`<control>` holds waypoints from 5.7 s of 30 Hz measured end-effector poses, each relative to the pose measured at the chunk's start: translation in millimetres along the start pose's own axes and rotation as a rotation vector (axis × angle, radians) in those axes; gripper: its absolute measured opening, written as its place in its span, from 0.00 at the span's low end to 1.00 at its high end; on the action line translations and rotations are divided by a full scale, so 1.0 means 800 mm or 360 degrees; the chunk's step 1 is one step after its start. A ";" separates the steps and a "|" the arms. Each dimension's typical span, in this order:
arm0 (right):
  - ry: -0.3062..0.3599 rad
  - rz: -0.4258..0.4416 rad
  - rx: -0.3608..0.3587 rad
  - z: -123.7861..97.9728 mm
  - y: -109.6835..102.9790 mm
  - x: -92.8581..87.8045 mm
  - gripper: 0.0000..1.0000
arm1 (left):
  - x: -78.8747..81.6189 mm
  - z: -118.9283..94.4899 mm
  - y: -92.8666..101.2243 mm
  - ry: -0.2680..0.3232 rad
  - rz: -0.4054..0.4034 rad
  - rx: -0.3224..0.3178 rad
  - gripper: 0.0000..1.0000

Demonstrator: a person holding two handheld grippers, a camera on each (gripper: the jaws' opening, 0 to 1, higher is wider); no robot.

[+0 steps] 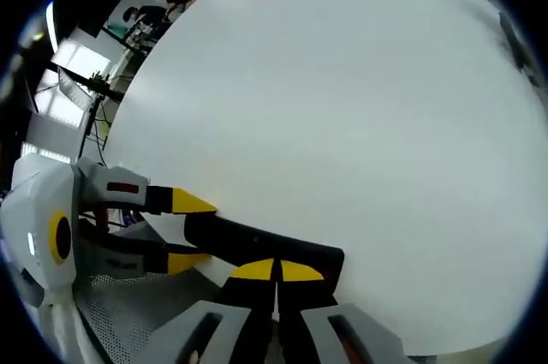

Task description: Press the specified remote control buttons in sequence, fully releasing each button before pressing the next.

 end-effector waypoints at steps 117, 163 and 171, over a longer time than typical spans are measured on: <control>0.0053 -0.0075 -0.0041 0.004 -0.032 -0.002 0.00 | 0.002 0.001 -0.002 0.0050 -0.0044 -0.0004 0.25; 0.0025 -0.0264 -0.0176 0.009 -0.041 -0.011 0.00 | 0.000 0.001 -0.001 0.0089 -0.0067 0.0015 0.26; 0.0051 -0.0295 -0.0179 0.007 -0.041 -0.015 0.00 | -0.001 0.001 0.000 0.0113 -0.0073 0.0023 0.26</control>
Point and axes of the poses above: the point that each gripper's makers call its tool centre point, and the gripper's own axes: z roughly forward along the fingers, y roughly to its right, x roughly out of its top, the point moved 5 cm from there along -z, roughly backward along the fingers, and after that the axes turned 5 degrees about -x, right-handed, at the moved point
